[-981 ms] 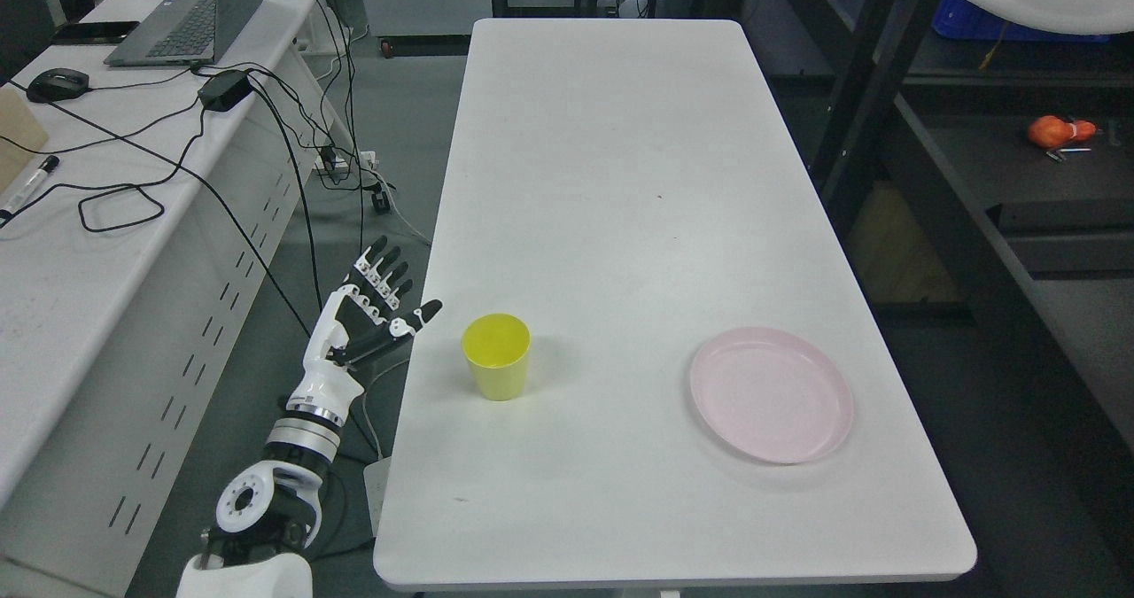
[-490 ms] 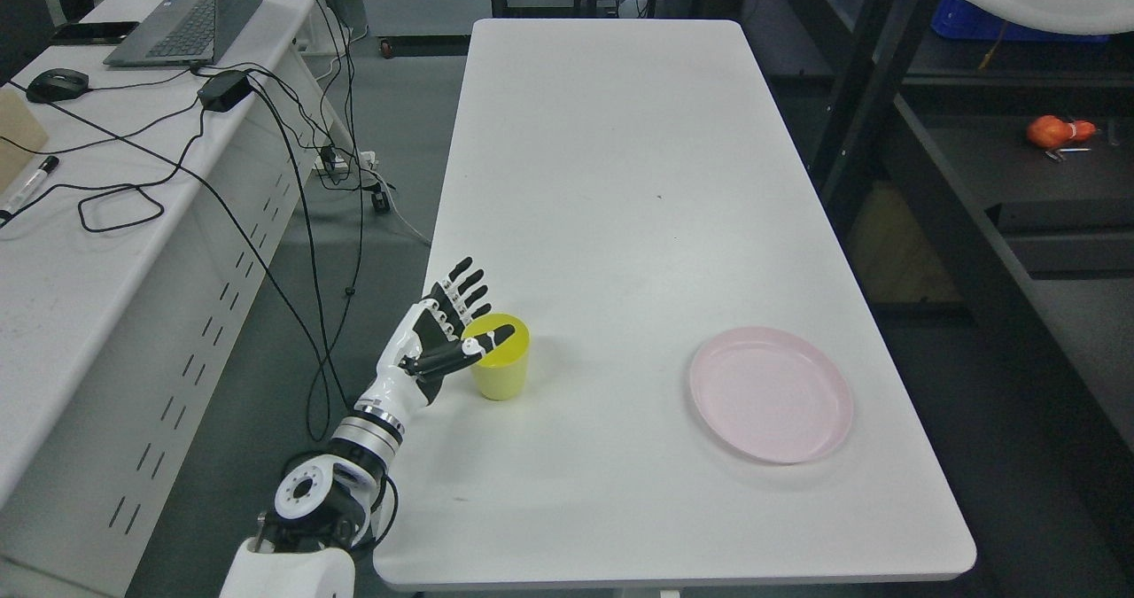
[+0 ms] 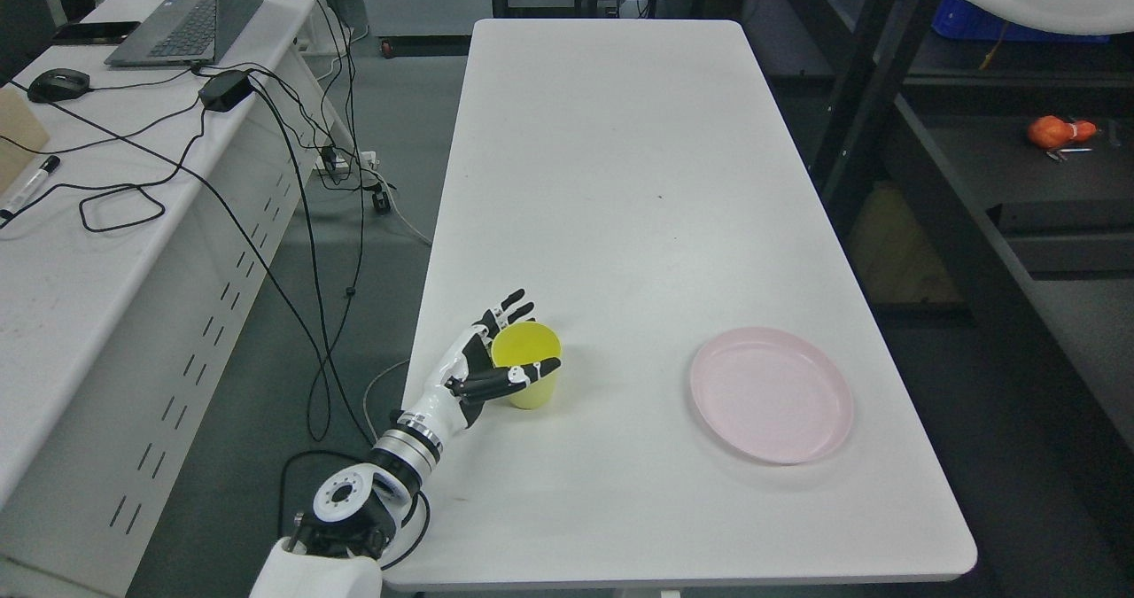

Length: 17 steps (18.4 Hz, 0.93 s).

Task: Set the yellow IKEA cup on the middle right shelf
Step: 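Close the left hand fingers around the yellow cup's side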

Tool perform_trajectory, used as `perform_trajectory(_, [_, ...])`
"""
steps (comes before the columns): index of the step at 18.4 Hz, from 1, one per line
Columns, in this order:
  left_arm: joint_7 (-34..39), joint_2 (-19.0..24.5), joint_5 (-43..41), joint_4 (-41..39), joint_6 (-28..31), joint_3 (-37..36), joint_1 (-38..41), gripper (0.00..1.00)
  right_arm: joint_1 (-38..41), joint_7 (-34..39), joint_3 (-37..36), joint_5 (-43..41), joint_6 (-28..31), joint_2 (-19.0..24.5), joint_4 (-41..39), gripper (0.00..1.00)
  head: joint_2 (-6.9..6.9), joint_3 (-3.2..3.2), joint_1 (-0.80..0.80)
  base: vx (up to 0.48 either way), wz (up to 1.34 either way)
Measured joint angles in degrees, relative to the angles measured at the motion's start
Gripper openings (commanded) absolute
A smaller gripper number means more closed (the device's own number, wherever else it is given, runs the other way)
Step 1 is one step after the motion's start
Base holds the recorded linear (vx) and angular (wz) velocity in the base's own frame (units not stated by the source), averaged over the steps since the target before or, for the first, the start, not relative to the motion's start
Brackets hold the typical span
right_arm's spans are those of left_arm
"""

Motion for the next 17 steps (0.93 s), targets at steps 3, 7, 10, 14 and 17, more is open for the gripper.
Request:
perform_trajectory(3, [-1.47, 0.0, -0.37, 0.46, 0.26, -1.2, -0.08, 0.95, 0.0, 0.0, 0.0, 0.0, 0.0, 0.0, 0.0, 0.99, 0.0, 0.0, 0.0, 0.0, 0.0])
perform_trajectory(7, [-2.17, 0.0, -0.58, 0.78, -0.04, -2.13, -0.54, 0.95, 0.0, 0.0, 0.0, 0.0, 0.0, 0.0, 0.0, 0.99, 0.0, 0.0, 0.0, 0.0, 0.0])
perform_trajectory(10, [-2.38, 0.0, -0.61, 0.89, -0.79, -2.48, -0.91, 0.95, 0.0, 0.0, 0.0, 0.0, 0.0, 0.0, 0.0, 0.99, 0.0, 0.0, 0.0, 0.0, 0.0])
perform_trajectory(14, [-2.5, 0.0, -0.63, 0.96, -1.29, -2.4, -1.65, 0.95, 0.0, 0.0, 0.0, 0.0, 0.0, 0.0, 0.0, 1.0, 0.0, 0.0, 0.0, 0.0, 0.0])
perform_trajectory(17, [-2.51, 0.0, -0.65, 0.97, -1.43, -2.2, -2.04, 0.95, 0.0, 0.0, 0.0, 0.0, 0.0, 0.0, 0.0, 0.99, 0.0, 0.0, 0.0, 0.0, 0.0])
